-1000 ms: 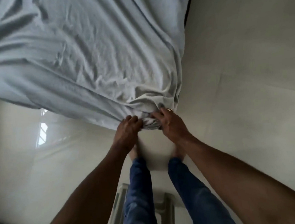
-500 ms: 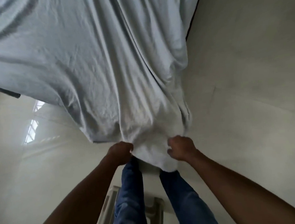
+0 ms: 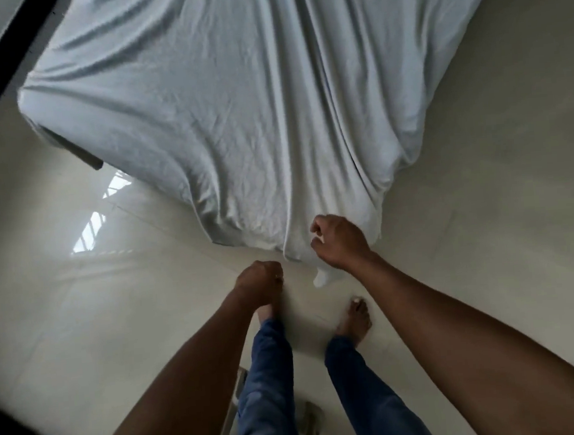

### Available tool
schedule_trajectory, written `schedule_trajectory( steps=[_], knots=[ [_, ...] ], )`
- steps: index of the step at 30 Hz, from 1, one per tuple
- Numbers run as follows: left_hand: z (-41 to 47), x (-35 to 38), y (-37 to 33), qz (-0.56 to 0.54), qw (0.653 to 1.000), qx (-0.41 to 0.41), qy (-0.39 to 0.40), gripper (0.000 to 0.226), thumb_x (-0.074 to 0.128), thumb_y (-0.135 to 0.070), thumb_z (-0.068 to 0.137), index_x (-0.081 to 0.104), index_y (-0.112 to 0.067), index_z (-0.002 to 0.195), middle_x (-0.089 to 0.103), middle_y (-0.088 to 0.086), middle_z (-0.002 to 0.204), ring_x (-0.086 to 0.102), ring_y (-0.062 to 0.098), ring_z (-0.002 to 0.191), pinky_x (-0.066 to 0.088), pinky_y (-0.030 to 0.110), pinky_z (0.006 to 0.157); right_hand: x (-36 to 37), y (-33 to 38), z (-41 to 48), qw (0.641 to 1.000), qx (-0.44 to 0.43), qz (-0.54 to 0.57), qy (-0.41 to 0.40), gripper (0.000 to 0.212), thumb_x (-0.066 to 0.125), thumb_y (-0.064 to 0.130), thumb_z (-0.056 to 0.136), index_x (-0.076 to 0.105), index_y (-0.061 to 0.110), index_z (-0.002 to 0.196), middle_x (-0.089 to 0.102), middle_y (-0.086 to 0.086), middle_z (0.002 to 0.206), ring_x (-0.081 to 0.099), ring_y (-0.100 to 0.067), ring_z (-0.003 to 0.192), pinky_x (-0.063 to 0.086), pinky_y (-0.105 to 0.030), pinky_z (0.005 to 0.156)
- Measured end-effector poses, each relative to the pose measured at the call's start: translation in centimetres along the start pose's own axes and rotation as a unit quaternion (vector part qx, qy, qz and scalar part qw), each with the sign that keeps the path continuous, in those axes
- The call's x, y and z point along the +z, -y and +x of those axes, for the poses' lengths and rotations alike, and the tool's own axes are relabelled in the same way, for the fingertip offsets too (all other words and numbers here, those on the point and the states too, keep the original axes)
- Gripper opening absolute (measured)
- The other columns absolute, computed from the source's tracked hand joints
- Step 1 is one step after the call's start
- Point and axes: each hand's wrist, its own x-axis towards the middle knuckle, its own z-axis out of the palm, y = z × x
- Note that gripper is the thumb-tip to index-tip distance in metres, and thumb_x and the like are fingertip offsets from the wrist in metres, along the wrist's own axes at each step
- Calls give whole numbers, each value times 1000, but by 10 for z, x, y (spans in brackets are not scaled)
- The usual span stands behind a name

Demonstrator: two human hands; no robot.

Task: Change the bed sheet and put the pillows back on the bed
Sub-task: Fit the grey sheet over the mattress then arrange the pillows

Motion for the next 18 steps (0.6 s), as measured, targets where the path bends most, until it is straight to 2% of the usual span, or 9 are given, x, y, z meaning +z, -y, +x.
schedule_trajectory(
  steps=[3,6,7,8,10,12,13,15,18],
  knots=[
    [-19,-33,20,7,999,-34,-27,25,56,-28,95,67,-20,116,67,8,114,67,28,100,56,39,88,-1,35,-1,995,-41,-55,66,29,61,30,90,64,17,116,64,-8,122,61,-29,112,50,-33,90],
    [-26,-69,53,-22,989,-97,-111,23,50,-25,96,67,-16,107,68,9,106,66,28,93,56,35,78,0,74,3,991,-80,-76,79,26,60,30,90,66,20,114,64,-5,121,61,-26,112,49,-32,90],
    [-23,-83,66,-67,978,-131,-149,23,49,-26,95,68,-15,104,68,9,104,66,28,91,54,33,74,0,88,8,990,-95,-73,71,24,60,29,91,67,20,112,65,-3,119,61,-24,110,48,-31,87],
    [-18,-100,85,-131,957,-172,-193,25,50,-27,95,69,-13,101,69,11,103,66,30,92,50,31,73,2,104,16,990,-110,-66,58,22,60,28,91,68,20,109,66,-1,115,62,-22,108,47,-30,84],
    [13,-131,131,-265,894,-243,-269,34,52,-36,94,70,-8,99,71,18,103,68,35,97,50,32,77,8,135,45,991,-127,-43,14,19,59,27,91,70,18,104,69,0,108,63,-21,101,48,-29,79],
    [51,-150,178,-392,827,-288,-281,54,51,-55,90,69,-6,99,71,21,98,70,37,91,59,39,79,16,163,78,991,-126,-12,-37,16,60,24,91,70,16,101,71,-3,103,66,-23,96,53,-32,79],
    [69,-155,194,-463,795,-282,-271,58,53,-60,89,67,-5,100,71,21,97,71,36,85,62,43,71,22,174,93,992,-115,5,-57,16,60,23,91,70,15,100,71,-4,101,67,-24,95,54,-34,79],
    [92,-157,209,-562,756,-247,-229,43,63,-47,93,66,-5,99,71,20,95,72,31,76,62,39,58,37,192,117,993,-77,31,-80,16,60,21,91,70,15,103,72,-6,101,67,-24,95,54,-34,80],
    [98,-156,223,-544,780,-215,-221,8,64,-21,85,67,-13,86,74,15,83,73,25,66,61,36,58,53,217,129,996,-38,41,-73,20,58,19,89,69,17,106,73,-6,102,68,-24,96,54,-33,81]
  ],
)
